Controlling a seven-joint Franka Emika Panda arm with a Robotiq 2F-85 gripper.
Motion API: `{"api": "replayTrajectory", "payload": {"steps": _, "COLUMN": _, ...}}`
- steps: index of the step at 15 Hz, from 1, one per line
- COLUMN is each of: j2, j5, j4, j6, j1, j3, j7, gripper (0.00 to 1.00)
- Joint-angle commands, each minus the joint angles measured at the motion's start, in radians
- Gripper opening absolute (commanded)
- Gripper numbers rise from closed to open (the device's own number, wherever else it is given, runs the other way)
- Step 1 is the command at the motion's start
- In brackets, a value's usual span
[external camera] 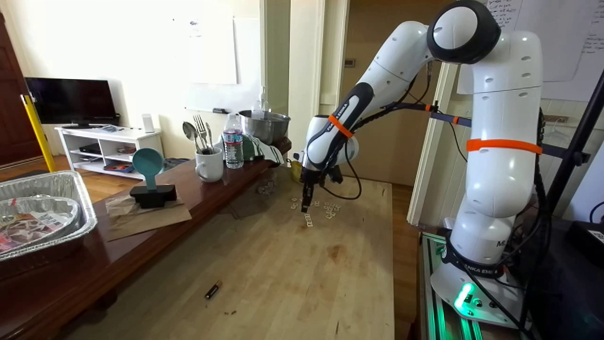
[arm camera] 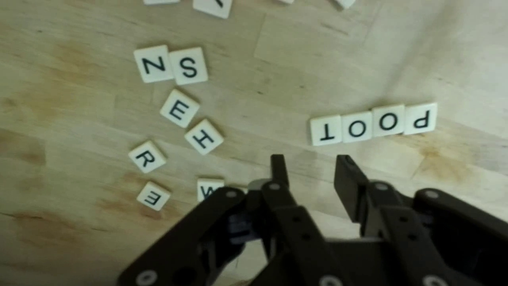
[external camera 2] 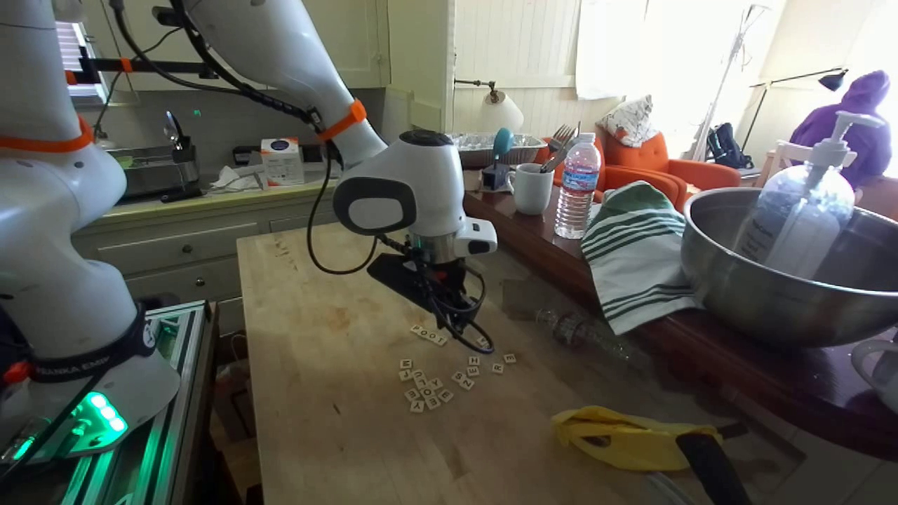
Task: Remove the letter S from the pile of letters on the left
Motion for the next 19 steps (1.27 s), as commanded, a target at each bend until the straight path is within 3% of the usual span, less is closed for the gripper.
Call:
{"api": "replayTrajectory", "payload": {"steps": 1, "j2": -0.018, "j5": 0.046, "j4": -0.005, "j6": -0.108, "j1": 0.005, "j3": -0.001, "j7": -0.084, "gripper": 0.71}}
{"api": "replayTrajectory", "payload": {"steps": 5, "j2": -0.030, "j5": 0.048, "j4": -0.015, "j6": -0.147, "j1": 0.016, "j3": -0.015, "j7": -0.129, "gripper": 0.99}}
{"api": "replayTrajectory", "payload": {"steps": 14, "j2": -0.067, "j5": 0.020, "j4": -0.065, "j6": -0.113, "j1": 0.061, "j3": -0.034, "j7": -0.156, "gripper": 1.00}}
{"api": "replayTrajectory", "payload": {"steps": 19, "j2": -0.034, "j5": 0.028, "j4": -0.030, "j6": -0.116, "j1": 0.067, "j3": -0.043, "j7": -0.151, "gripper": 1.00}}
